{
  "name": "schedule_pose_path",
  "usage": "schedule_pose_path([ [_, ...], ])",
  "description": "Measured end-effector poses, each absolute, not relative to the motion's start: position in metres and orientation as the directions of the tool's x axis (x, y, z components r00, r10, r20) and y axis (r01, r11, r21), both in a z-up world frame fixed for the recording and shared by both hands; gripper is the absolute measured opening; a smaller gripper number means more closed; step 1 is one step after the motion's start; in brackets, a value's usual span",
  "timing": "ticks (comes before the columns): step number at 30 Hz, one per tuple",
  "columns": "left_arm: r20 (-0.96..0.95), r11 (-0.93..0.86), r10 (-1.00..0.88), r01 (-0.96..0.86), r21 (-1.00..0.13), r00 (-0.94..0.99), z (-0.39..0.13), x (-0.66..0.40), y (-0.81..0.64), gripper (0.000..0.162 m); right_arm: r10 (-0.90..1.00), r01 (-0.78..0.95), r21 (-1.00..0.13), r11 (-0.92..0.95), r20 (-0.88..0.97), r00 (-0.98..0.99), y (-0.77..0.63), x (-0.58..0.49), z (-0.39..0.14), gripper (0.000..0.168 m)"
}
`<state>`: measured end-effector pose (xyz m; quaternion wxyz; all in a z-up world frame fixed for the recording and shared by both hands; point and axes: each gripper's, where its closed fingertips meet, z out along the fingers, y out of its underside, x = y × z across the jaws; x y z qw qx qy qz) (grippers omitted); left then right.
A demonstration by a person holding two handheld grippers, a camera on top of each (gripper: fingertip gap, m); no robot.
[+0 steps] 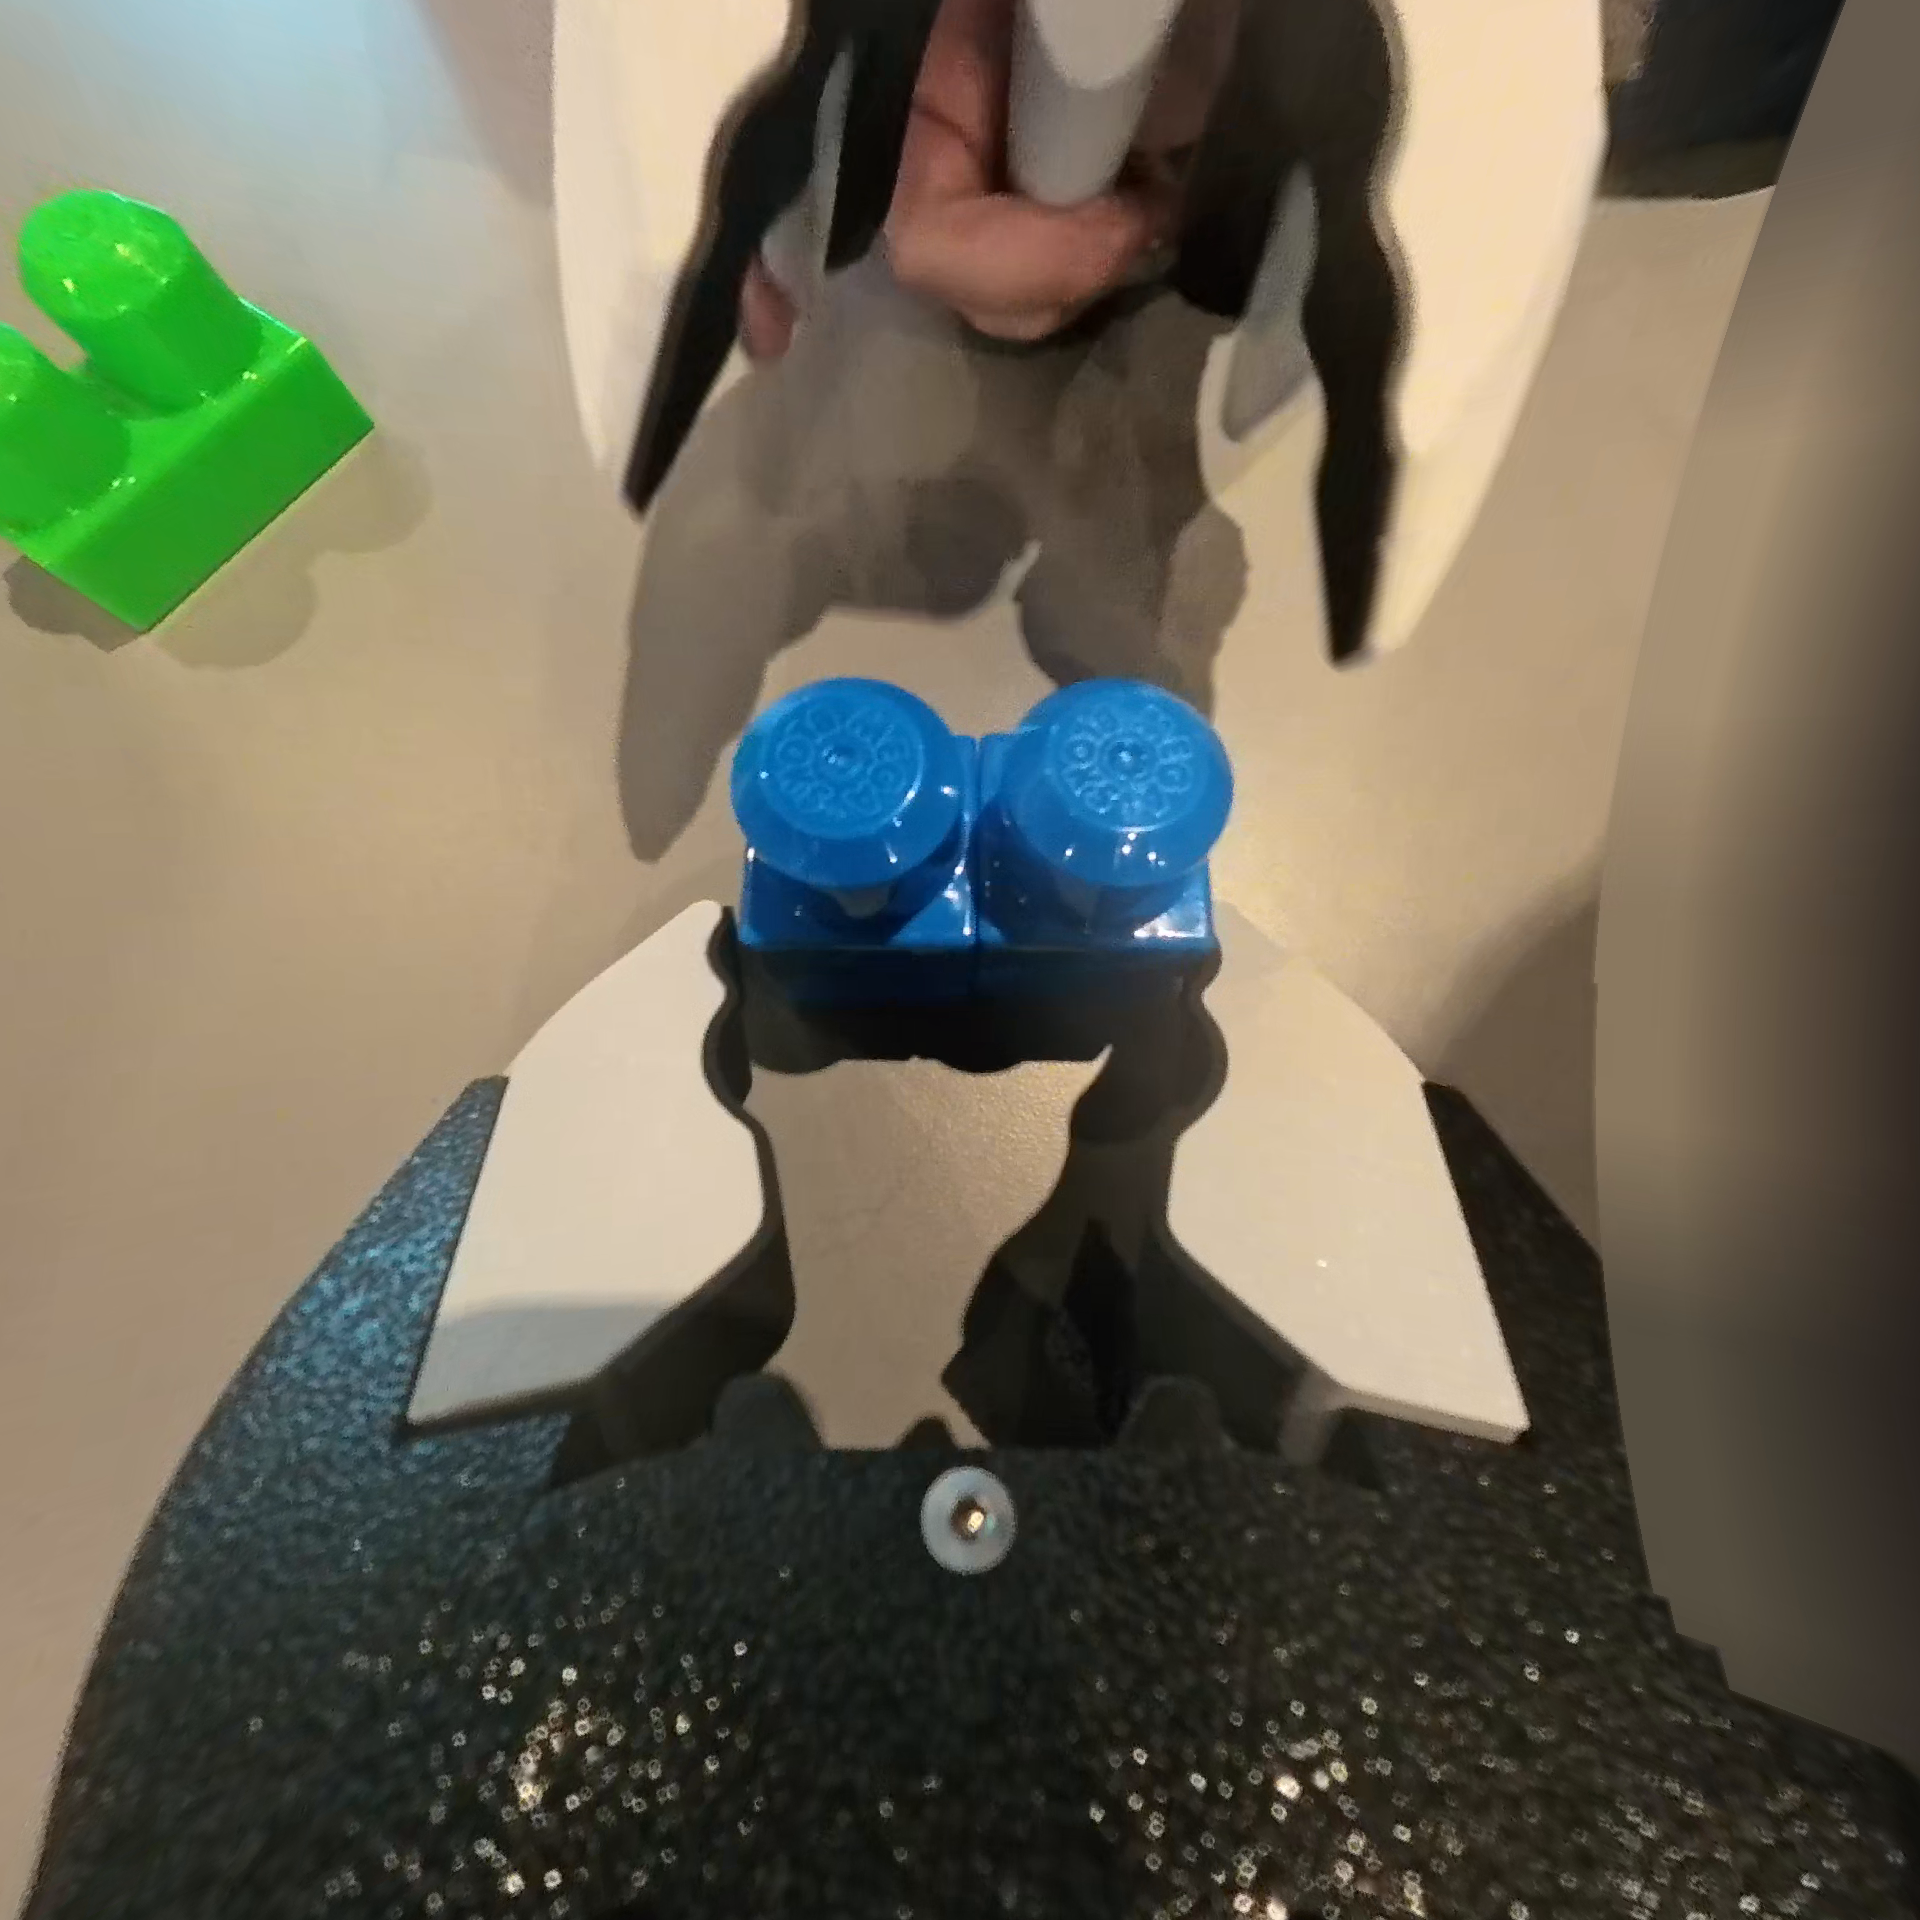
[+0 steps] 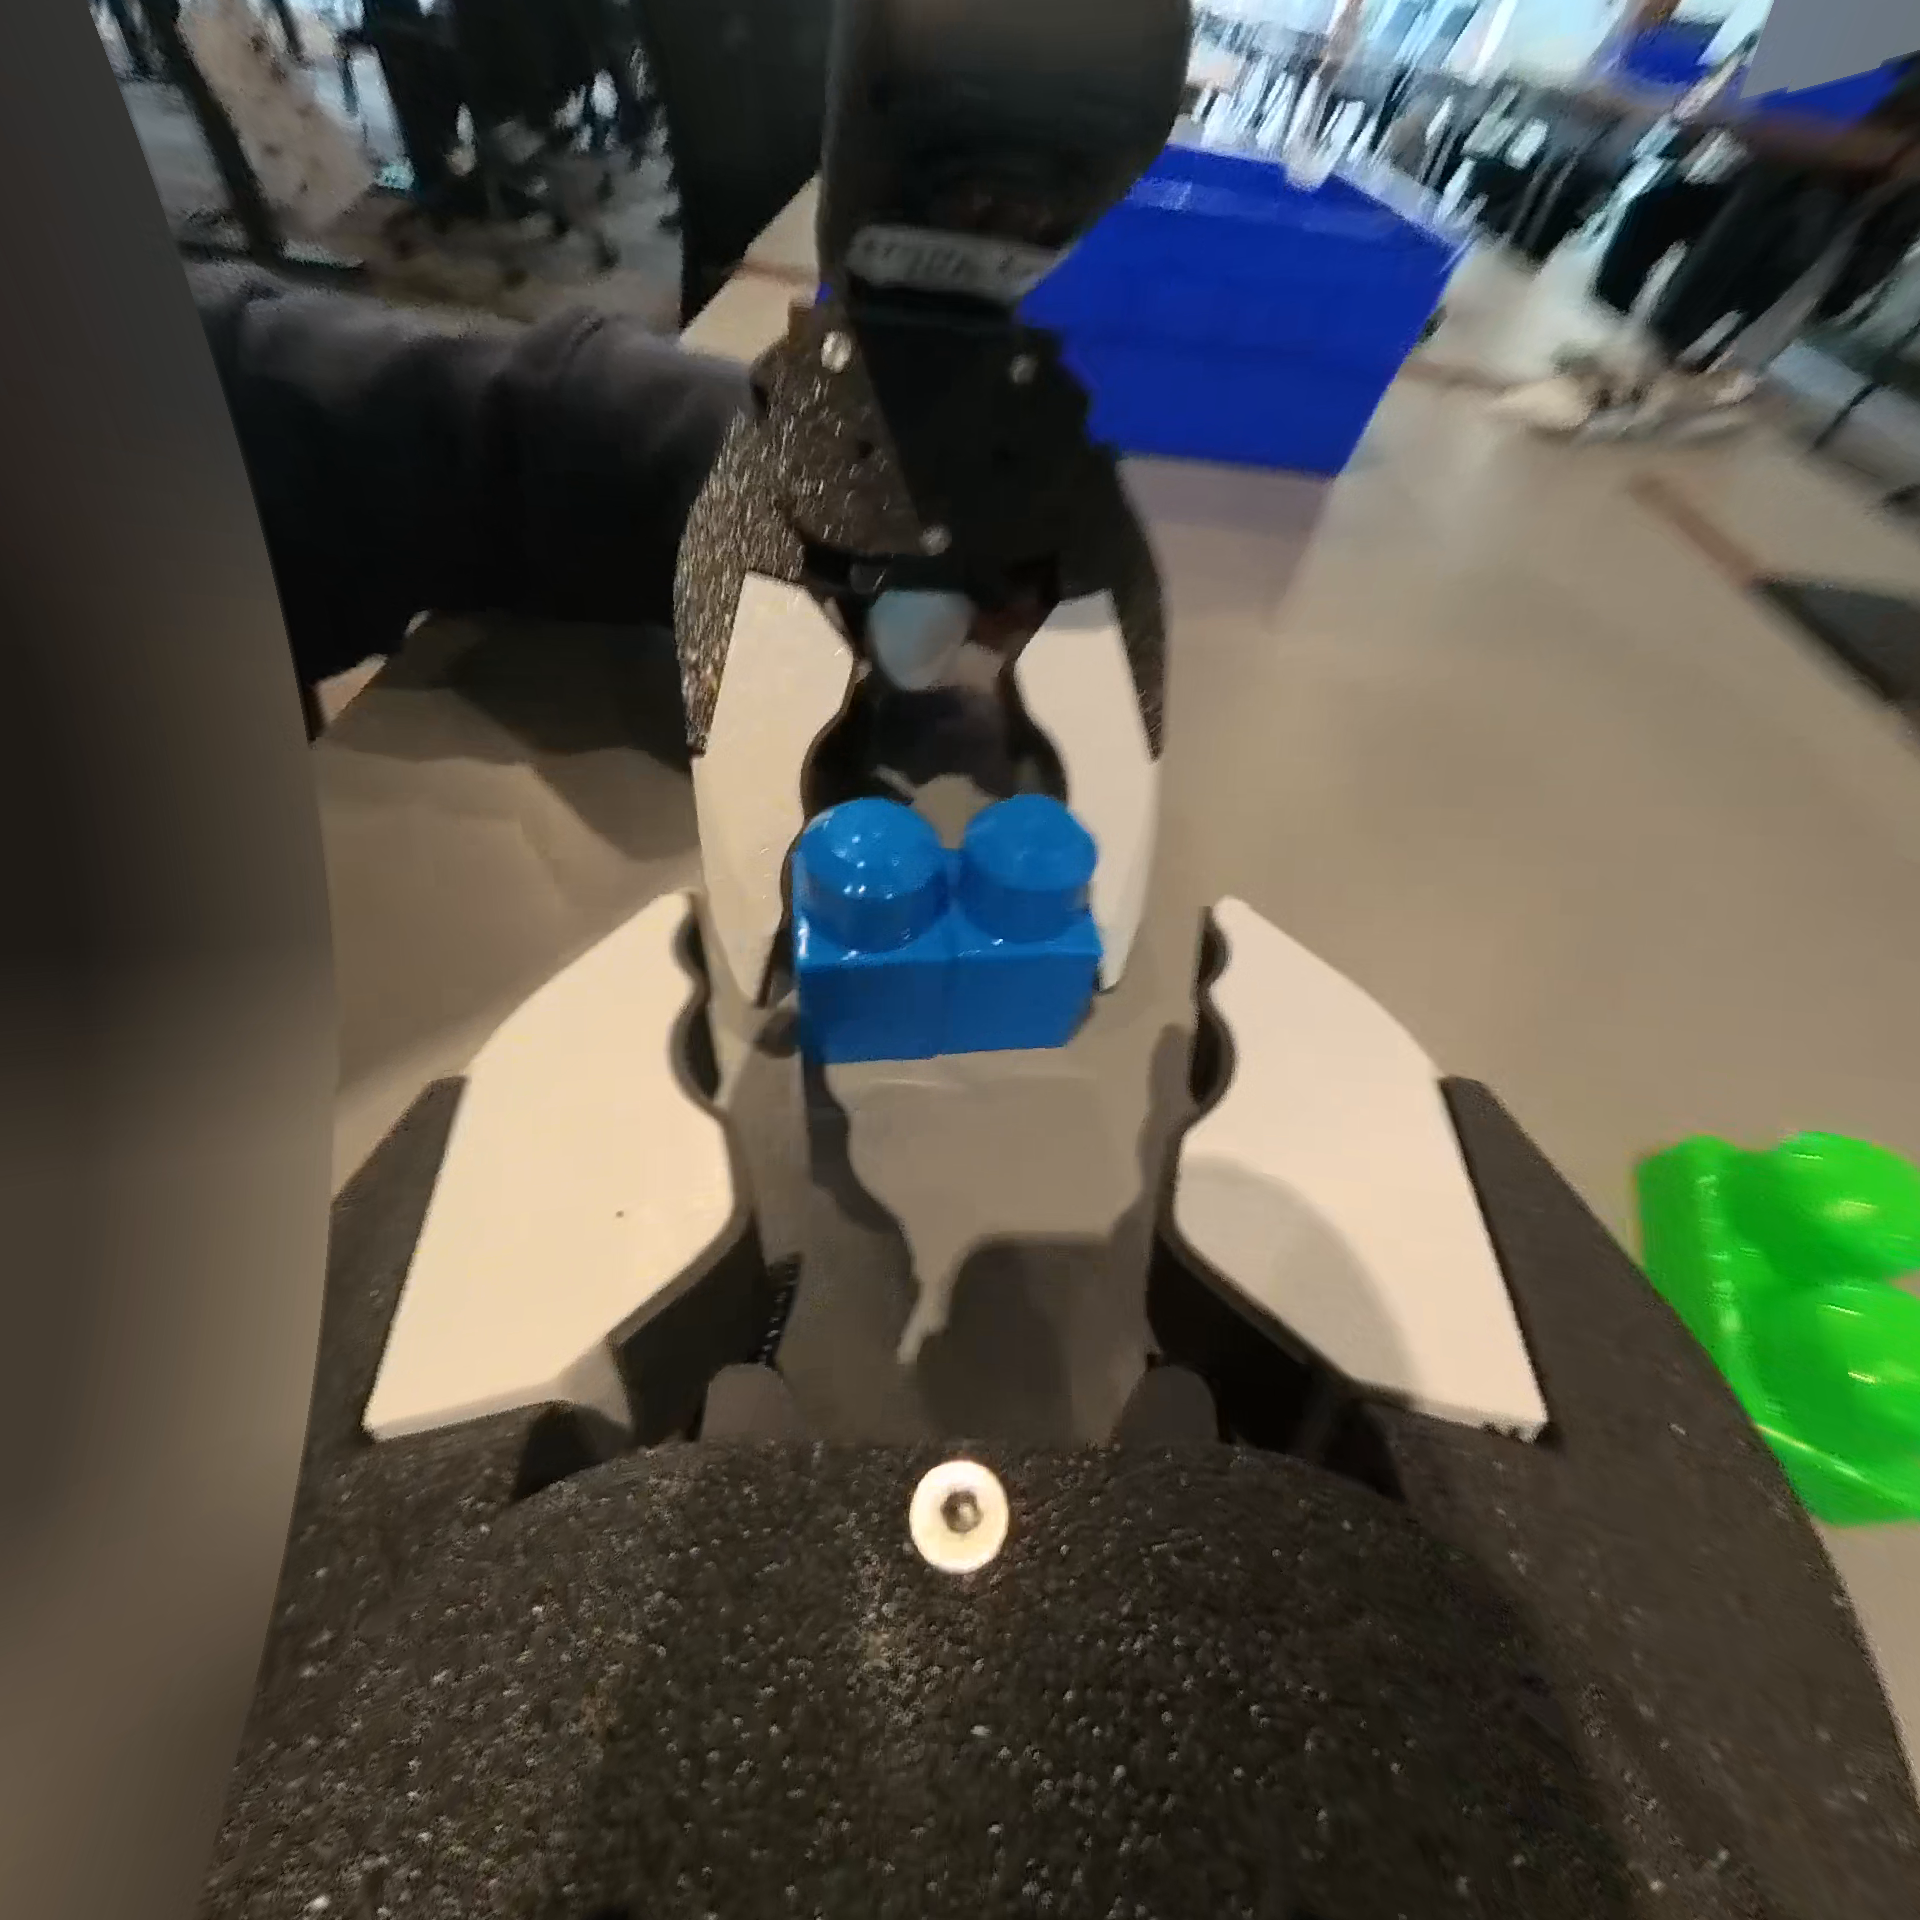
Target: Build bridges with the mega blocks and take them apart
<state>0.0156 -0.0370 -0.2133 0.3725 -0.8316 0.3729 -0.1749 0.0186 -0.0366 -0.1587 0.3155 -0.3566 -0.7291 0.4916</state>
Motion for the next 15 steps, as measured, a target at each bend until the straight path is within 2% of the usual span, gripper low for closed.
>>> schedule_pose_path([
  [2,0.007,-0.440,-0.754,-0.496,-0.749,0.657,-0.214,0.016,-0.037,0.081,0.825,0.264,-0.926,0.269,0.080,-0.560,-0.040,0.017,-0.166,0.097],
  [5,0.003,-0.435,-0.757,-0.501,-0.748,0.653,-0.214,0.017,-0.038,0.080,0.824,0.306,-0.917,0.255,0.040,-0.565,-0.042,0.013,-0.170,0.100],
  [9,0.003,-0.432,-0.761,-0.503,-0.748,0.649,-0.214,0.017,-0.039,0.080,0.818,0.320,-0.910,0.264,0.036,-0.574,-0.049,0.005,-0.173,0.089],
  [15,0.023,-0.452,-0.748,-0.483,-0.750,0.664,-0.213,0.012,-0.045,0.086,0.823,0.339,-0.888,0.312,0.074,-0.563,-0.046,0.000,-0.180,0.084],
])
